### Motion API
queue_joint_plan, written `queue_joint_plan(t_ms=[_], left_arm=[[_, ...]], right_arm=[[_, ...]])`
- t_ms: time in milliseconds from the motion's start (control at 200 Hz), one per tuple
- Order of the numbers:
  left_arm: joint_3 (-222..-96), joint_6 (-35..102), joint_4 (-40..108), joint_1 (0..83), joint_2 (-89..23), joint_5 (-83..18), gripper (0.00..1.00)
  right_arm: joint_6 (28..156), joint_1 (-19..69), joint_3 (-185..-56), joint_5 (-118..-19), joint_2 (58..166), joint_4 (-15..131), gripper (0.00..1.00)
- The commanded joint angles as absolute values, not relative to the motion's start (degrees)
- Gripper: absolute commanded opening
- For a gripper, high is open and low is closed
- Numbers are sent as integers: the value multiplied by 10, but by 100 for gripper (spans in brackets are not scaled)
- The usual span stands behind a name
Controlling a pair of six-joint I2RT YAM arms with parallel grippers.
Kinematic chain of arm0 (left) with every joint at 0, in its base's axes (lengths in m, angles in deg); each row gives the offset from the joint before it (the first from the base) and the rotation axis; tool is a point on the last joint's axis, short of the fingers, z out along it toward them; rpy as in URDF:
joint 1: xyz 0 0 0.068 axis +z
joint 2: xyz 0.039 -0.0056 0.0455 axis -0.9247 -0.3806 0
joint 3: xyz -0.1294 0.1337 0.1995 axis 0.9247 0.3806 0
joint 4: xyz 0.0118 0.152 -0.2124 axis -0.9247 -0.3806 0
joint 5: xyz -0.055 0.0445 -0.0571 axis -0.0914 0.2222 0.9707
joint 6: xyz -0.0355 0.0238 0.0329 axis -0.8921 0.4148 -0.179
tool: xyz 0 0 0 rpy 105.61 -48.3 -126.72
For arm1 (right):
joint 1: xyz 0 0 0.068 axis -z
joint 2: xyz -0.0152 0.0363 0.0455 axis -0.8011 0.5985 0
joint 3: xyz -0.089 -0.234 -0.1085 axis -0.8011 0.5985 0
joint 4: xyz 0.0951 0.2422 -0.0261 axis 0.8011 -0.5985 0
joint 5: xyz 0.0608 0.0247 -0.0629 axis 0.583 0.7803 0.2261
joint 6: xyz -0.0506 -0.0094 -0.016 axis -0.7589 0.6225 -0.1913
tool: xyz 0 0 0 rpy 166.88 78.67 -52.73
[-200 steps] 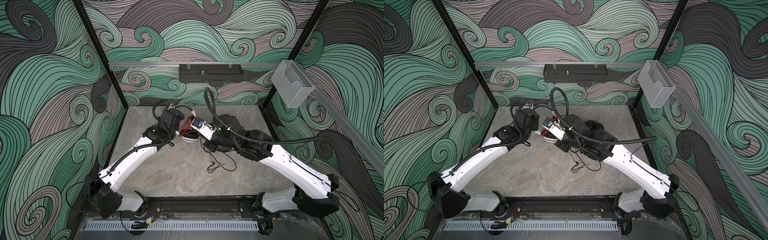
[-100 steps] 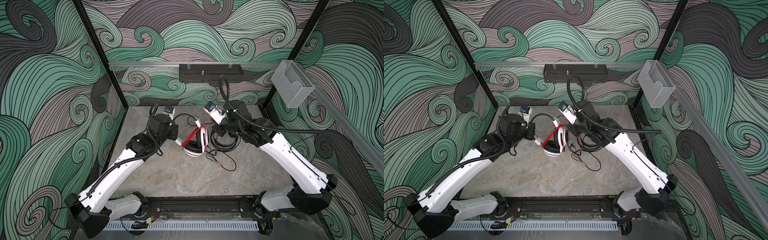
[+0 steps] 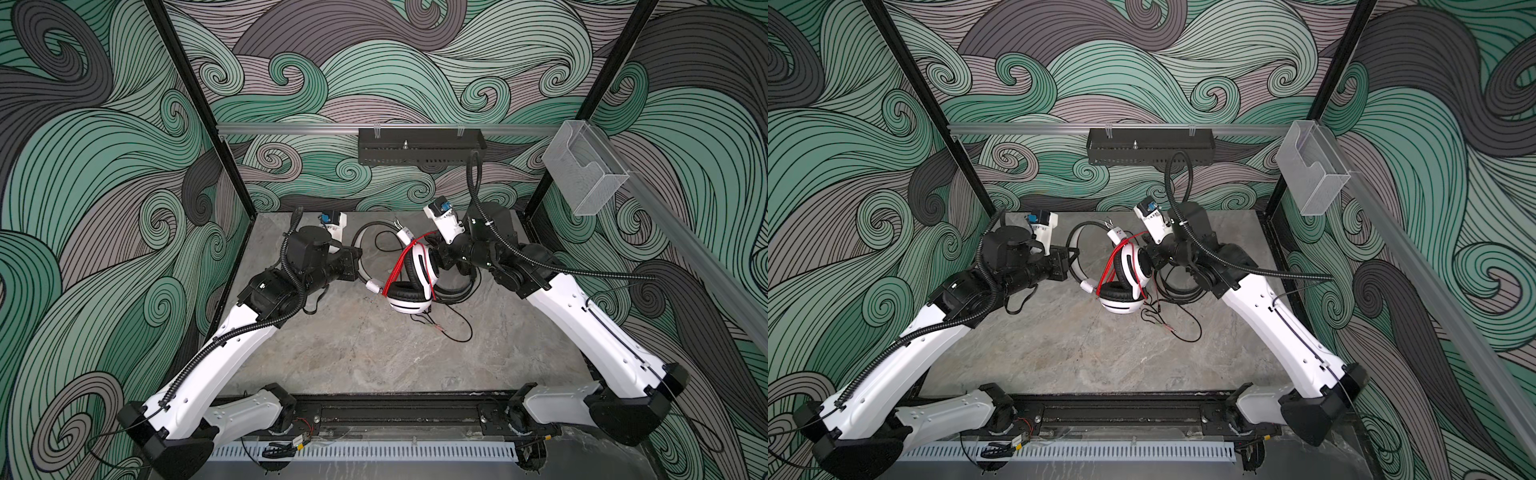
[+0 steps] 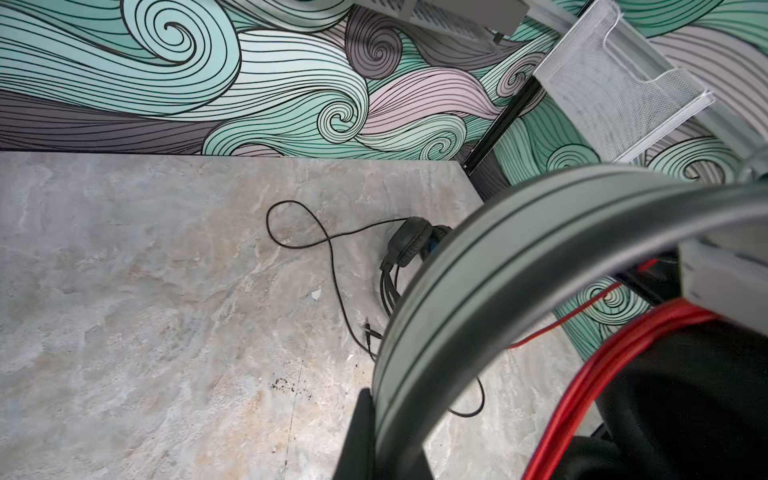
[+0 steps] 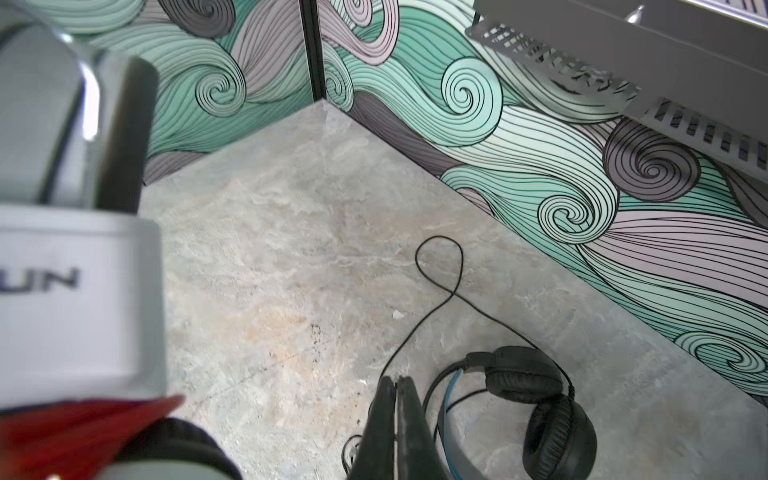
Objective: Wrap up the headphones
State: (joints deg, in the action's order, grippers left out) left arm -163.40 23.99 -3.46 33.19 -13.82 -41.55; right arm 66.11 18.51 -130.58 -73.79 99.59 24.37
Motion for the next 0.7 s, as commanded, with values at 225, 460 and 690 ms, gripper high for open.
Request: queue_joint_plan(t_ms=[225,460,690], left_arm=[[-1788,167,30,334,-151,-323,0],[-1844,106,60,335,-173,-303,0],[-1926,62,92,345,-209,-295,0]], right_arm=[[775,232,-1206,-581,965,479,19],[864,236,-1158,-511,978,584,23],[916,235,-1095,-495,974,636,19]])
